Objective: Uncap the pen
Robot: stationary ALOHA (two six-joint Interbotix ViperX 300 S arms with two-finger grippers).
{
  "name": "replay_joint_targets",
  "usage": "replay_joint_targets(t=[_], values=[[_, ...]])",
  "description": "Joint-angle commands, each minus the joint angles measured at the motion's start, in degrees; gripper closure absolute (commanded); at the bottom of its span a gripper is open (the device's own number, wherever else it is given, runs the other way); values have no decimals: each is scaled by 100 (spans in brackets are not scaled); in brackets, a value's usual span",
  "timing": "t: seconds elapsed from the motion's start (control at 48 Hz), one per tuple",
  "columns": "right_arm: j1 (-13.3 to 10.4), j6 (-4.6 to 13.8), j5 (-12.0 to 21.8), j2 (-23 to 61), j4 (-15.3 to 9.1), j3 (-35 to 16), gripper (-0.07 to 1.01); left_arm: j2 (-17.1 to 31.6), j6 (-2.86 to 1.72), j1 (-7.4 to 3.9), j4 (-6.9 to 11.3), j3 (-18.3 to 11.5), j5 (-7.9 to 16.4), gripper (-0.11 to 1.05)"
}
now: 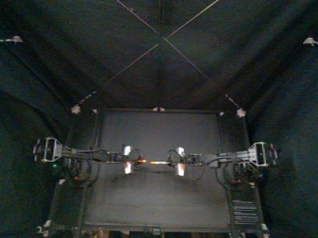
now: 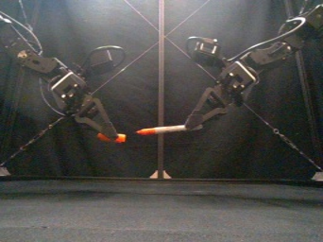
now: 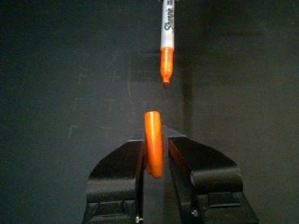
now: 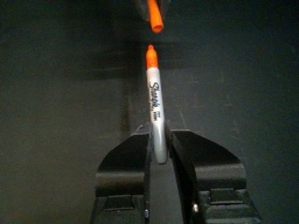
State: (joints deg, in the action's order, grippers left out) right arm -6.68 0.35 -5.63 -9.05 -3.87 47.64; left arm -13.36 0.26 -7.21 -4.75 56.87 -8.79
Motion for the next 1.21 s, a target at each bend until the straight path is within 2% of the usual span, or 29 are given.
replay_joint_targets(t=[0.021, 0.125, 0.188, 0.271, 0.458, 0.688, 1.208], values=[[-62, 9, -141, -290, 35, 70, 43, -316, -9, -18, 9, 97, -35, 38], [-70, 9, -158, -404, 44, 193, 43, -563, -18, -9, 9, 264, -35, 38], [-70, 9, -176, -475, 44, 264, 43, -729, 0, 9, 9, 387, -35, 38], [-79, 9, -211, -554, 44, 316, 43, -879, 0, 35, 9, 475, -35, 38], [-114, 9, -378, -650, 44, 422, 43, -1107, -18, 53, 9, 633, -35, 38], [-132, 9, -580, -659, 44, 545, 43, -1160, -9, 62, 9, 659, -35, 38], [-141, 0, -571, -668, 26, 545, 43, -1160, -9, 53, 9, 650, -35, 38]])
